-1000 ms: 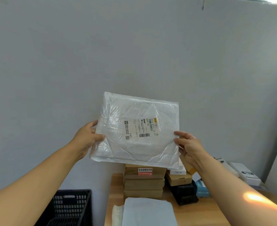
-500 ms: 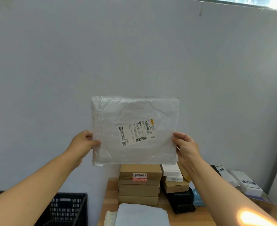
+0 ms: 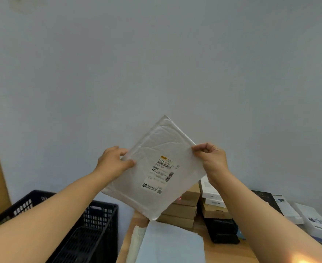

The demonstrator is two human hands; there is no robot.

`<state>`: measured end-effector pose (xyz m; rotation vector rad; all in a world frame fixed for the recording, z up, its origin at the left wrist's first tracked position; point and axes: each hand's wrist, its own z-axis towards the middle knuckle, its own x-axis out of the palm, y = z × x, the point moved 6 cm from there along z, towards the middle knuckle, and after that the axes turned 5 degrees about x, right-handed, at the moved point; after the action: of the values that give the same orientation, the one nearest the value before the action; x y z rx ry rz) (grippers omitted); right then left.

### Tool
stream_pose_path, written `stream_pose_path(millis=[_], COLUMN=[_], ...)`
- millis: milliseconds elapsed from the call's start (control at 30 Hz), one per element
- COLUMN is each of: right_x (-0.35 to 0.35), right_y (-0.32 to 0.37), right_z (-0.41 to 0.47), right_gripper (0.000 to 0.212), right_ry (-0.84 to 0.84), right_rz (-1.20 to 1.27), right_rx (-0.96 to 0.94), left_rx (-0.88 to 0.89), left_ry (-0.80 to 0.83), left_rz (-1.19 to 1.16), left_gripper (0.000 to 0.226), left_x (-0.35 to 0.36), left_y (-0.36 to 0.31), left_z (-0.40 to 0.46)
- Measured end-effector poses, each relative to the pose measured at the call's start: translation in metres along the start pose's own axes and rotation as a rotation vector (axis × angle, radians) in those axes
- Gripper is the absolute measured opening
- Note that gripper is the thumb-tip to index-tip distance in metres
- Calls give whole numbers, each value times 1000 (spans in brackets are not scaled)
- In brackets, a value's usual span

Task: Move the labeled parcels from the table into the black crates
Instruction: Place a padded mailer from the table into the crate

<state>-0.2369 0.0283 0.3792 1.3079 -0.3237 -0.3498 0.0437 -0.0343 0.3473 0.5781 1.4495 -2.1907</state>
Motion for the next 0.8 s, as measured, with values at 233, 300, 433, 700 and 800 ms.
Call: stream_pose_path(millis=[233,300,433,700,800], right_x=[29,32,61,199,259], right_y=[-28,-37,-63,-85,-94], right_z=[-3,-6,-20,-69,-93], right_gripper=[29,34,50,28,30], right_ry=[-39,-103,-23,158,190], right_rz=[-117,-143,-117,-69,-54], right_rx=[-36,-21,139,274,309], left_rx=[-184,-216,-259,-366,-399], left_ry=[-130,-157,-214,-252,-276], left_rz=[-389,-462,-532,-696,-715], left_gripper=[12,12,12,10,7], left_x=[-22,-35,-67,-151,-195], left_y=[29,43,69,149,190], left_z=[-31,-34,-38,-49,-56])
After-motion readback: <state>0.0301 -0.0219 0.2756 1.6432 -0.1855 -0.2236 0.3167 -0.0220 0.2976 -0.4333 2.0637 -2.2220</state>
